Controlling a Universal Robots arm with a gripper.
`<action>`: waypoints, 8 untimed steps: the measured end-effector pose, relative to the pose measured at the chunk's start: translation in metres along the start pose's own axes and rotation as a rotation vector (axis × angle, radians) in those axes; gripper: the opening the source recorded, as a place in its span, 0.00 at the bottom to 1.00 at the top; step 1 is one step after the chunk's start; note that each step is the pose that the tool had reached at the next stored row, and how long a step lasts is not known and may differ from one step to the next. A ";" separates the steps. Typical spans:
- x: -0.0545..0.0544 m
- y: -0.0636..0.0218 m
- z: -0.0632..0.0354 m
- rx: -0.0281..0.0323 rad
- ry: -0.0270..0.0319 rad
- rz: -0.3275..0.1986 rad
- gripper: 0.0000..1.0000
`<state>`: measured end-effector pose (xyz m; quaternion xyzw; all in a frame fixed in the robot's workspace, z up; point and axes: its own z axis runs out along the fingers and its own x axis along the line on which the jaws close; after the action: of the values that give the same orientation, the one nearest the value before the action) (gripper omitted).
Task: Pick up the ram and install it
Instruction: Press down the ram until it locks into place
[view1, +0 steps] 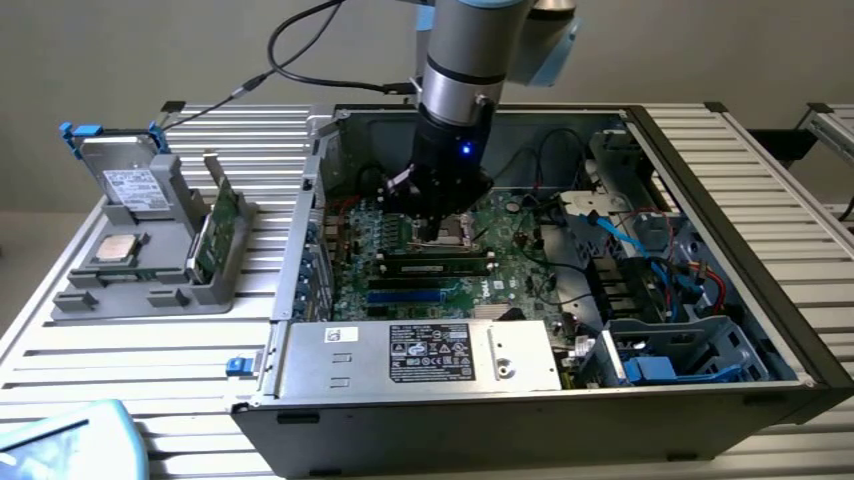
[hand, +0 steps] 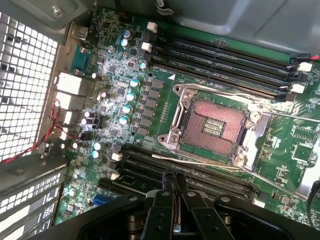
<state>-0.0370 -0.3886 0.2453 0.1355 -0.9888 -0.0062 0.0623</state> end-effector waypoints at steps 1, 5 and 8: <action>0.000 -0.0018 -0.0013 -0.0001 0.0000 0.000 0.11; 0.001 -0.0104 -0.0057 0.0000 0.0001 0.000 0.11; 0.003 -0.0149 -0.0089 0.0001 0.0002 0.000 0.11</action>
<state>-0.0345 -0.4037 0.2540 0.1354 -0.9888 -0.0062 0.0624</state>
